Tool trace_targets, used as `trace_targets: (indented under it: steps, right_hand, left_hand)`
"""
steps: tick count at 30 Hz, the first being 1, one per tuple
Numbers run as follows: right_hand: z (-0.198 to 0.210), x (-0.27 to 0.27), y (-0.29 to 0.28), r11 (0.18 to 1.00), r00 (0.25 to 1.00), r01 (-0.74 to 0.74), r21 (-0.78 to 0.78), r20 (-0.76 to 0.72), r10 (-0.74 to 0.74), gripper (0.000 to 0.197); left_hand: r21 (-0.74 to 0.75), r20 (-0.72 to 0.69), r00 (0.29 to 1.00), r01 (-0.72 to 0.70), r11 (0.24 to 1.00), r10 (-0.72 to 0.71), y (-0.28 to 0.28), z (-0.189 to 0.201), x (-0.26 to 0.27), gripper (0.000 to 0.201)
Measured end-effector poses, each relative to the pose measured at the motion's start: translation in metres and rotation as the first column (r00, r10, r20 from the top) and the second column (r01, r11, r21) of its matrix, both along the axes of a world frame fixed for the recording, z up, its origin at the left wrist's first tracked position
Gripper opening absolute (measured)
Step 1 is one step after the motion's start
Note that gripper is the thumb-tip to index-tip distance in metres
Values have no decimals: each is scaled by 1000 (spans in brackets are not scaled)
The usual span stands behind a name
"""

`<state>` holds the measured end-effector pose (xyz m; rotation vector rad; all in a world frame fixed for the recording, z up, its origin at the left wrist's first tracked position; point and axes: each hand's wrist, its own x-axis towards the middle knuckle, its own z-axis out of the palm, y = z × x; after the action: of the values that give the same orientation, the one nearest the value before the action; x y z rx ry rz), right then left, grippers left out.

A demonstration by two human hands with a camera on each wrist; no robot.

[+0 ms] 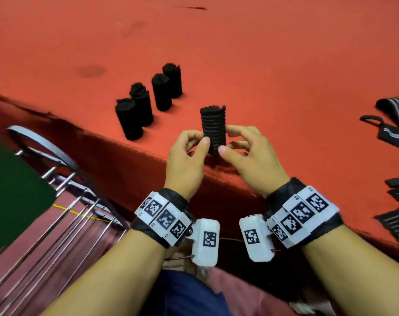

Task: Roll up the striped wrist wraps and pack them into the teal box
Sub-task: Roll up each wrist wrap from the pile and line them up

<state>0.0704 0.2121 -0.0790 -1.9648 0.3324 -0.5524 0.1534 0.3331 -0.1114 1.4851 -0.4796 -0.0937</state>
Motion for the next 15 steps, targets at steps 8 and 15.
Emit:
trace_targets:
  steps: [8, 15]
  right_hand:
    - [-2, 50, 29, 986, 995, -73, -149, -72, 63, 47]
    - [11, 82, 28, 958, 985, 133, -255, -70, -156, 37]
  left_hand:
    - [72, 90, 991, -109, 992, 102, 34, -2, 30, 24]
    - [125, 90, 994, -73, 989, 62, 42, 6, 49, 36]
